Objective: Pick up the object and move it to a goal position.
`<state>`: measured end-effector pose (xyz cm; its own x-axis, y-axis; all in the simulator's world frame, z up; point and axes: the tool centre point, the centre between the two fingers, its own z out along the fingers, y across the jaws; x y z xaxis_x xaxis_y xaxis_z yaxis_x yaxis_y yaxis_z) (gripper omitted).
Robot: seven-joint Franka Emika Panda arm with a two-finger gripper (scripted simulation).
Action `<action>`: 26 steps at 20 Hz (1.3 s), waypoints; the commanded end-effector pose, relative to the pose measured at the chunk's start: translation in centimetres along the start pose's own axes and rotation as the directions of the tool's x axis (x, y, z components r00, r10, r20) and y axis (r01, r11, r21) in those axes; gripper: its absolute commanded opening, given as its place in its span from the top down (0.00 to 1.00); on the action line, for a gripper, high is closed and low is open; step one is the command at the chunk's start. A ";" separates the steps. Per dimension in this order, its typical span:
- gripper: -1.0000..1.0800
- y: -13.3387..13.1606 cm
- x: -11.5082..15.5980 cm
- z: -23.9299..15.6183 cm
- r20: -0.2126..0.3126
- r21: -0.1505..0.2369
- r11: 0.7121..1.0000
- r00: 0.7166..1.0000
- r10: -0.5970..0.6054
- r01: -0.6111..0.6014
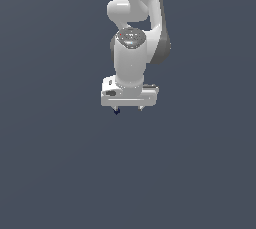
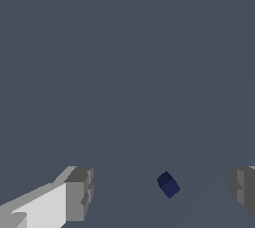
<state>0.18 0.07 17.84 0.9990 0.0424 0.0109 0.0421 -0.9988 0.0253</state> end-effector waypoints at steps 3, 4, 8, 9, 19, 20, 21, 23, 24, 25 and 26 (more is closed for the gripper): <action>0.04 0.1 0.0 0.0 0.000 0.000 1.000 1.000 0.000 0.000; 0.04 0.3 0.0 -0.1 -0.001 0.001 1.000 1.000 0.001 -0.001; 0.04 1.6 -0.2 -0.4 -0.003 0.003 1.000 1.000 0.005 -0.005; 0.04 1.9 -0.2 -0.5 -0.004 0.004 1.000 1.000 0.007 -0.007; 0.04 2.2 -0.4 -0.2 -0.003 0.006 1.000 1.000 0.026 -0.026; 0.04 2.2 -0.5 0.0 -0.003 0.007 0.999 0.999 0.035 -0.035; 0.04 2.2 -0.6 0.1 -0.003 0.008 0.999 0.999 0.045 -0.045; 0.04 2.3 -0.8 0.5 -0.002 0.010 0.998 0.998 0.069 -0.069; 0.04 2.3 -1.0 0.8 -0.001 0.011 0.996 0.996 0.084 -0.084; 0.04 2.4 -1.2 1.1 -0.001 0.012 0.995 0.995 0.100 -0.100; 0.04 2.4 -1.3 1.3 0.000 0.013 0.993 0.993 0.117 -0.117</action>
<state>-0.79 -2.35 16.96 0.9986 -0.0511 0.0146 -0.0513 -0.9986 0.0125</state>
